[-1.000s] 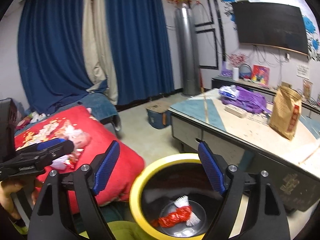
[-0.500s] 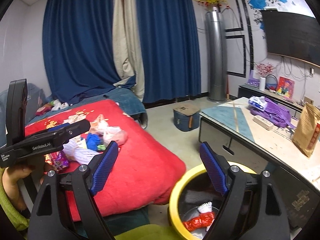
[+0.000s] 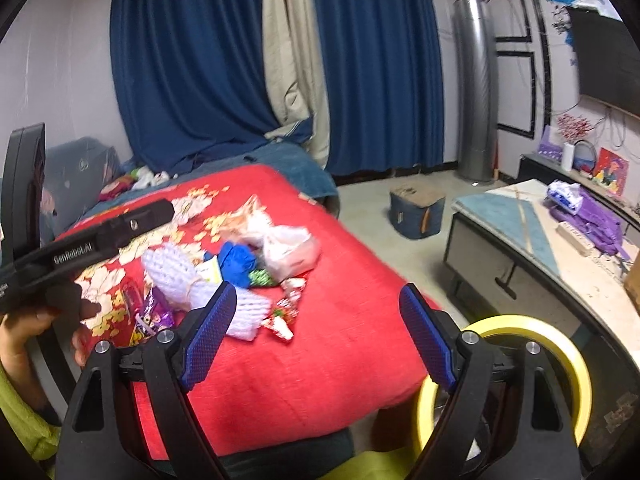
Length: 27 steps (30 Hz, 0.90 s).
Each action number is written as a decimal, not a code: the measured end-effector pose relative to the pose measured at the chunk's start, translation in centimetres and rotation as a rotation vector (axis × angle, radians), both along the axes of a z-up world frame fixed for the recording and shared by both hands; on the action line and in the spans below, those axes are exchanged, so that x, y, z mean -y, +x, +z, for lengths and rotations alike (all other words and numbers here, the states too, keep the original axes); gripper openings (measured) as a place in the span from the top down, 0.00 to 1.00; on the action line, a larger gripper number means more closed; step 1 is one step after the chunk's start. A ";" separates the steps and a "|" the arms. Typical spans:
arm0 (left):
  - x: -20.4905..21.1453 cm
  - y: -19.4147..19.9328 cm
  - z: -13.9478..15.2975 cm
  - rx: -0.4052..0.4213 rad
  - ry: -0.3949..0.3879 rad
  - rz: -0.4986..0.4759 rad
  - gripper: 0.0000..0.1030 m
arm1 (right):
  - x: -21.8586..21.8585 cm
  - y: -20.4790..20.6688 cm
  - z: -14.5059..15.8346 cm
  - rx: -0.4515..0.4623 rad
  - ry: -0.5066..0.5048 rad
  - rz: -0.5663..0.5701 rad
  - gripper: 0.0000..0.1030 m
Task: Collect trash
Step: 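Withdraw the left tool from the bin back toward the bedspread, then grasp the white foam net with the left tool while the right tool grasps a red candy wrapper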
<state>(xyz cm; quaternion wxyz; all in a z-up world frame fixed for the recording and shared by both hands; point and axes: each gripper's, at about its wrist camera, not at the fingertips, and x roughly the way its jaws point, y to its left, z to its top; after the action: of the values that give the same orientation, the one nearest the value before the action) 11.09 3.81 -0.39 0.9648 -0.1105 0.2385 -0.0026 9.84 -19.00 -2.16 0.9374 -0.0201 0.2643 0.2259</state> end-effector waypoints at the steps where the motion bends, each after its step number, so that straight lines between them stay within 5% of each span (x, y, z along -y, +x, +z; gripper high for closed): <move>1: -0.4 0.0 -0.1 -0.008 -0.003 0.010 0.10 | -0.4 0.2 -0.3 -0.009 -0.003 0.004 0.21; 7: -3.1 0.5 -1.6 -0.087 -0.032 0.033 0.10 | -2.5 2.6 -2.3 -0.085 -0.013 0.026 0.22; 17: -4.3 1.6 -4.0 -0.178 -0.107 -0.004 0.13 | -5.0 7.2 -6.0 -0.249 -0.010 0.029 0.45; 27: -2.8 1.8 -4.4 -0.205 -0.104 -0.050 0.62 | -5.0 7.9 -7.8 -0.326 -0.013 0.053 0.76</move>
<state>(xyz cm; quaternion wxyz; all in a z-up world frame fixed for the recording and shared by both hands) 12.91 6.62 -4.77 0.9279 -0.1541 0.3384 -0.0279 17.71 -14.02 -9.95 0.8756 0.0039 0.4137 0.2493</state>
